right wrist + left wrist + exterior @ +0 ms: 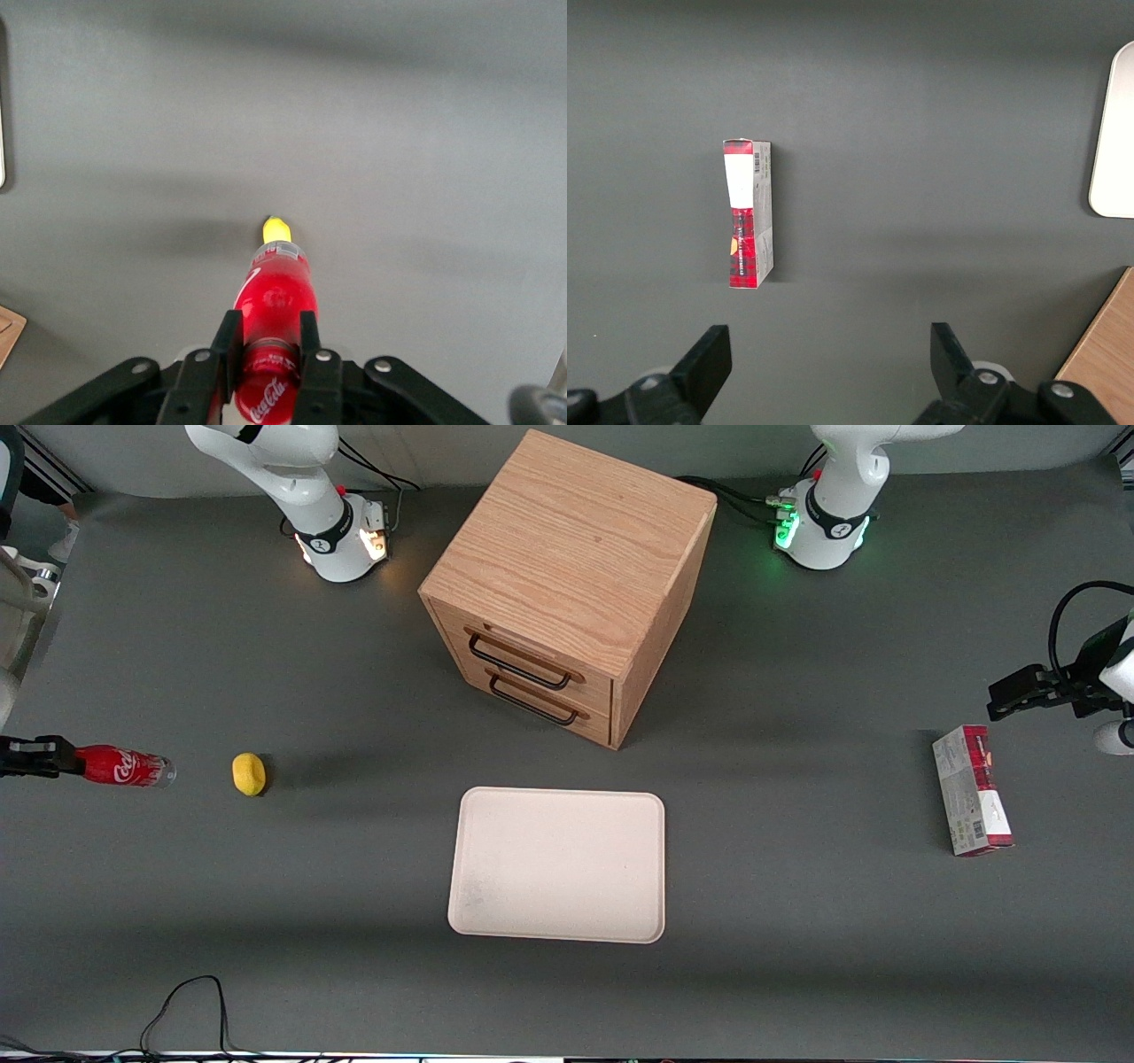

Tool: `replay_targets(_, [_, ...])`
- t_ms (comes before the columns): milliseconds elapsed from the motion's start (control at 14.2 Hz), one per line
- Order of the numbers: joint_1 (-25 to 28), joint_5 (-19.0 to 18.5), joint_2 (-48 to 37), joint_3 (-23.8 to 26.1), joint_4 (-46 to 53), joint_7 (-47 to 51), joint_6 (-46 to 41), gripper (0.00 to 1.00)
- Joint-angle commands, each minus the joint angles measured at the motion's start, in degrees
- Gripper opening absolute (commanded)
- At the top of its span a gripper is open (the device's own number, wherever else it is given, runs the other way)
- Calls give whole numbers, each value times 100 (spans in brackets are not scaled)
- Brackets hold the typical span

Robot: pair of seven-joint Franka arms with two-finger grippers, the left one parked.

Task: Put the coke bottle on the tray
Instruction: 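Lift the bottle with the right gripper, then carry the bottle over the cream tray and lower it onto the tray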

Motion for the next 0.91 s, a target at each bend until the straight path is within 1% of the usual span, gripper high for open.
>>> replay_targets(0, [530, -38, -218, -2, -239, 693, 86, 0])
replay_targets(140, [1048, -21, -17, 7, -82, 1693, 69, 0])
replay_targets(281, [1506, -3, 422, 59, 356, 2442, 69, 0])
replay_targets(351, [1664, 101, 633, 138, 620, 2820, 69, 0])
replay_targets(421, [1744, 268, 922, 261, 944, 3380, 112, 0])
replay_targets(561, [1946, 278, 1642, 691, 1796, 4453, 174, 0])
replay_targets(632, [2026, 278, 1924, 832, 2052, 4806, 366, 0])
replay_targets(772, [2210, 261, 2059, 895, 2081, 5204, 919, 0])
replay_targets(842, [2298, 252, 2207, 869, 2081, 5284, 1060, 0])
